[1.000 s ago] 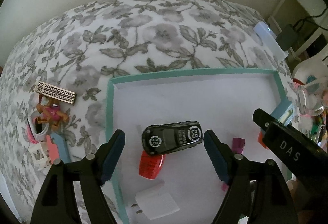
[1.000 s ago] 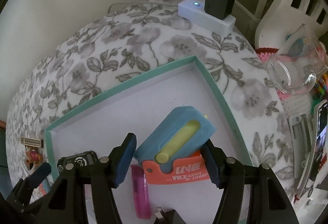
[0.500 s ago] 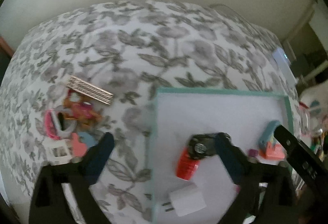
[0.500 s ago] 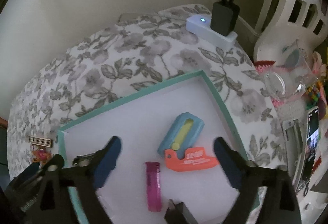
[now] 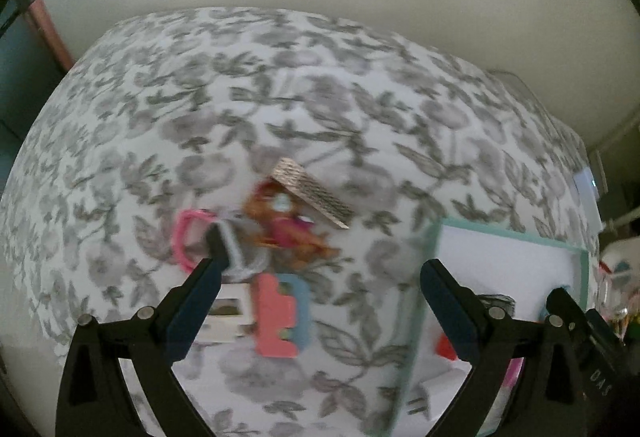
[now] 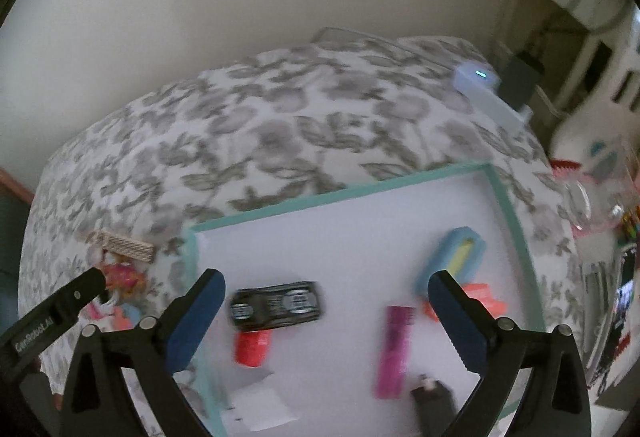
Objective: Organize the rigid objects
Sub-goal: 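Move both open grippers toward the white frame and pink-blue block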
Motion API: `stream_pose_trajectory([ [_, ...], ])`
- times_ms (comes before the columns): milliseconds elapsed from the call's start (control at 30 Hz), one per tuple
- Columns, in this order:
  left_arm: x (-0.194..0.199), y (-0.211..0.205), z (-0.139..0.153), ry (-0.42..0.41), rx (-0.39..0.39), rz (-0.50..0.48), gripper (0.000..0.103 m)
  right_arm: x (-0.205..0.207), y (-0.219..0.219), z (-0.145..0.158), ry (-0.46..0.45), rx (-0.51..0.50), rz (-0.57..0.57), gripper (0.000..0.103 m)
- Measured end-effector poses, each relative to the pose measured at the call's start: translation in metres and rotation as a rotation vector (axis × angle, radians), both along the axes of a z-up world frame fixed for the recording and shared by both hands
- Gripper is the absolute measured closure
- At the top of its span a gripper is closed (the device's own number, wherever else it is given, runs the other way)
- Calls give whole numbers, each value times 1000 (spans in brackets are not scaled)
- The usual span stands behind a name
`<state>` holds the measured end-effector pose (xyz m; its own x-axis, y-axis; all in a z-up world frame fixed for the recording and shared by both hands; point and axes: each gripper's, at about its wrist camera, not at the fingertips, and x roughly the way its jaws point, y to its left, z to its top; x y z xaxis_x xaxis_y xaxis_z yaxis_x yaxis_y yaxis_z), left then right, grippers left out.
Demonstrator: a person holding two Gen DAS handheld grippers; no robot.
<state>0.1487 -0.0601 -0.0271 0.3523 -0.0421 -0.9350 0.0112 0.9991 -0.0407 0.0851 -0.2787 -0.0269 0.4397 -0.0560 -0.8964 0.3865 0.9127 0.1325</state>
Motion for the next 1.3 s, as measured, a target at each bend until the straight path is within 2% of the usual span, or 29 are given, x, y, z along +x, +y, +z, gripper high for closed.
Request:
stream_pose_trajectory([
  [400, -6, 96, 14, -21, 15, 132, 3, 18, 100, 30, -71, -33, 219, 0],
  [600, -10, 141, 18, -33, 10, 187, 3, 24, 138, 31, -84, -14, 294, 0],
  [900, -8, 179, 9, -5, -9, 257, 3, 35, 175, -2, -12, -11, 361, 0],
  [1300, 0, 152, -40, 138, -19, 187, 3, 44, 194, -63, 131, -37, 403, 0],
])
